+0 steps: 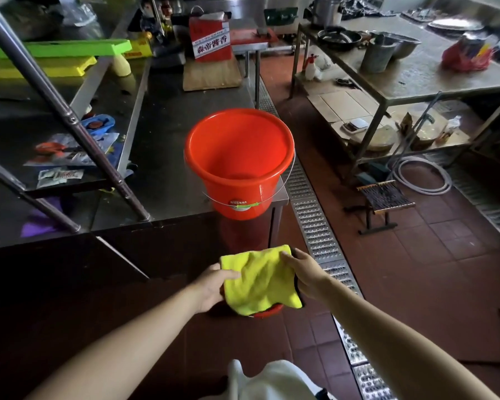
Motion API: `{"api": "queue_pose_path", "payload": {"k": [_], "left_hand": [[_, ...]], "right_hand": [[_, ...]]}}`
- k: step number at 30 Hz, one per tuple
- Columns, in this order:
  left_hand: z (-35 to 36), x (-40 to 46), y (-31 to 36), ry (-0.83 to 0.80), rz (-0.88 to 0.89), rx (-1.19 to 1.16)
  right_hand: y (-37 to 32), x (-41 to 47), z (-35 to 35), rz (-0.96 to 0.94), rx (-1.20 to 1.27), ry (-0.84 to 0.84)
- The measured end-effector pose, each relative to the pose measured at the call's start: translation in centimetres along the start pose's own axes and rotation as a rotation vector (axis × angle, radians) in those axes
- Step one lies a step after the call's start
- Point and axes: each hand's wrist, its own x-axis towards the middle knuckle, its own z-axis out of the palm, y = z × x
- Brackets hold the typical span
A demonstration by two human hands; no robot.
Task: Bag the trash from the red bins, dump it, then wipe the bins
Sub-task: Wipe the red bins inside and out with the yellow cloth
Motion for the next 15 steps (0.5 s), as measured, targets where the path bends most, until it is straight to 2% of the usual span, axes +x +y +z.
{"api": "queue_pose_path", "payload": {"k": [2,4,7,9,12,14,15], "left_hand": [[-0.1,0.1,-0.5,0.033,-0.013,0.060],[-0.1,0.5,-0.5,0.065,0.002,0.119],[0.1,1.3,-0.4,0.246,0.089,0.241],[0.1,2.0,-0.3,0.305,0.210,0.344],[-0.1,2.4,0.2,0.135,0.307,0.531],[-0.5,2.4,1.0,0.031,0.320,0.779],[-0.5,2.5,1.4,0.040,0.346,0.948]], "right_hand": [[-0.1,-0.2,-0.7,-0.005,-0.060,0.013],[-0.4,-0.4,-1.4,-0.034,-0.097,-0.050],[-0.6,-0.6,-2.4,-0.063,-0.169,-0.101],[-1.1,-0.5,-2.8,-0.127,-0.470,-0.117],[-1.6,0.1,-3.0,-0.188,-1.081,-0.141],[-1.7,0.6,-2.5,-0.187,-1.281,-0.124],[-1.8,0.7,-2.2,-0.209,-1.344,-0.099]]}}
